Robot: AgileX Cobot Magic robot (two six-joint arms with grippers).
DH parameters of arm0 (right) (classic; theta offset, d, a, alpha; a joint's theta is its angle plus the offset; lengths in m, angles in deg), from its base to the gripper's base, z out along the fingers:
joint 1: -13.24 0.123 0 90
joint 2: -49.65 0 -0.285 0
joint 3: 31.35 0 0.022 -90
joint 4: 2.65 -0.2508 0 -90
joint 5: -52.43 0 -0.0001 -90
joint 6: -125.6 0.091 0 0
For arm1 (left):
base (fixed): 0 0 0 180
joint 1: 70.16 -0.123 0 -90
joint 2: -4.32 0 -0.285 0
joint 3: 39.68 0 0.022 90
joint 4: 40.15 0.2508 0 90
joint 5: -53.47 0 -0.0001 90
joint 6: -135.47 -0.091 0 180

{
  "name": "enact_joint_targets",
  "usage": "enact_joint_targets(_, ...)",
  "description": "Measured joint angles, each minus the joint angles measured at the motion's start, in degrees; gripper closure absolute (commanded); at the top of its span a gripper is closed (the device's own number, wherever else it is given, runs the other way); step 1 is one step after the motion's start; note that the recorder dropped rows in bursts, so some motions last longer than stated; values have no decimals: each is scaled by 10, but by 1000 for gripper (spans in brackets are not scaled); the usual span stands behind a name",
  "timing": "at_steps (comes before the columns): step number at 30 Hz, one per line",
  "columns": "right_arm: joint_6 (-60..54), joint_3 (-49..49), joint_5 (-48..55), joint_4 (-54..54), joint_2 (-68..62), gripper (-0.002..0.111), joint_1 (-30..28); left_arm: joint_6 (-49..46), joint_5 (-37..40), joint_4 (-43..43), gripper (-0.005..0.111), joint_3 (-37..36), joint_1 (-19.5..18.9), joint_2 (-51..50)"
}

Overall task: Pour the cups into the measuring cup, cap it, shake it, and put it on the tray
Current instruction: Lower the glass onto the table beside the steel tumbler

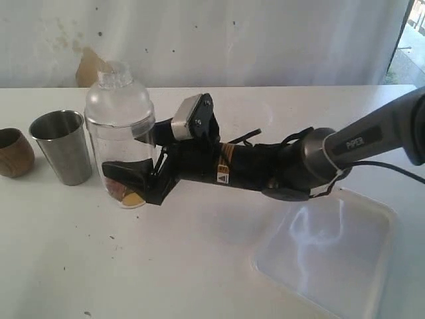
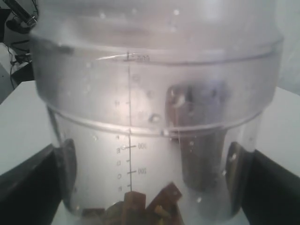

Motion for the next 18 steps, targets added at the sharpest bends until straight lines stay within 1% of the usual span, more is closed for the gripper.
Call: enact_joint_targets(18,-61,0,-8,-10,-63,108,9,0,0,0,107,0,0,0)
